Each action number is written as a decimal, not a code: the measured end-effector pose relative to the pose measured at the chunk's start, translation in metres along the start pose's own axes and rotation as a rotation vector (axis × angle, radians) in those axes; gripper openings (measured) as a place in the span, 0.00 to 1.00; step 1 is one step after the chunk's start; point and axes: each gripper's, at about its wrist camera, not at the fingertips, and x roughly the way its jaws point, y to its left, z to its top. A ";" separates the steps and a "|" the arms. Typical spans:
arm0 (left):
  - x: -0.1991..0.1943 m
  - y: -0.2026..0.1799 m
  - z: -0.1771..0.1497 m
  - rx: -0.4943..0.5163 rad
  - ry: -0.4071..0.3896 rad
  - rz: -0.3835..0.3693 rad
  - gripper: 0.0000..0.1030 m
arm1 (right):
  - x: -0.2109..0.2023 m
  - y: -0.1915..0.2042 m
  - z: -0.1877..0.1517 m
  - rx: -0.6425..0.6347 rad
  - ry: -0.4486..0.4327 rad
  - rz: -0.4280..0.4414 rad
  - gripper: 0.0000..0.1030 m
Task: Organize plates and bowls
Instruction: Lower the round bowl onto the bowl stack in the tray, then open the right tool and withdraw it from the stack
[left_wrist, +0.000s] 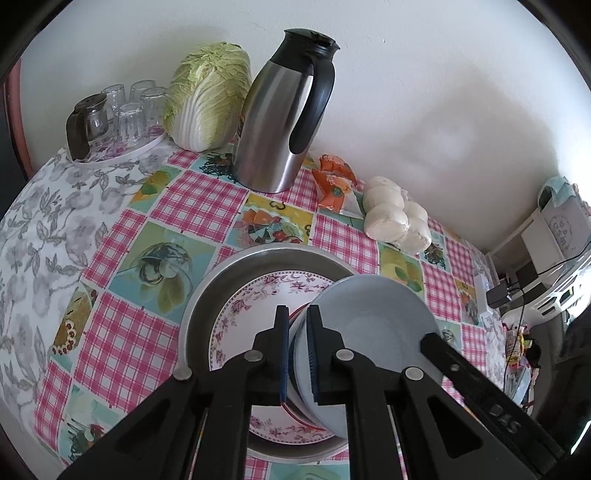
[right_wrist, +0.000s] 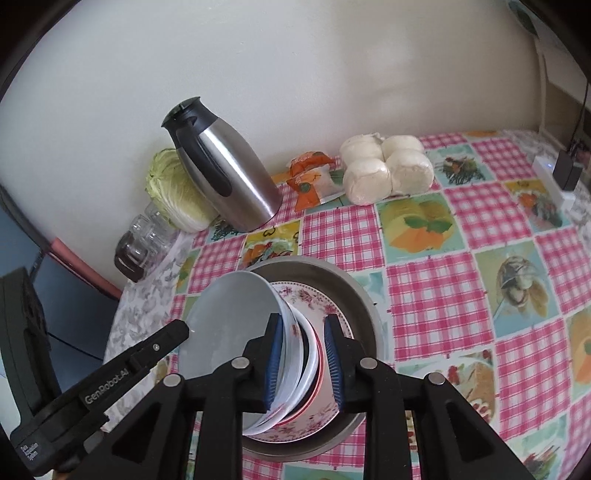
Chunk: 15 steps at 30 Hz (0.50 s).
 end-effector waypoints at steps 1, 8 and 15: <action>-0.002 0.001 -0.001 -0.003 -0.003 0.000 0.09 | 0.002 -0.001 -0.001 0.006 0.006 -0.001 0.25; -0.021 0.007 -0.010 -0.029 -0.046 0.012 0.44 | -0.001 -0.006 -0.007 0.026 0.019 0.019 0.25; -0.037 0.015 -0.030 0.006 -0.081 0.069 0.65 | -0.025 0.000 -0.014 -0.011 -0.014 0.025 0.25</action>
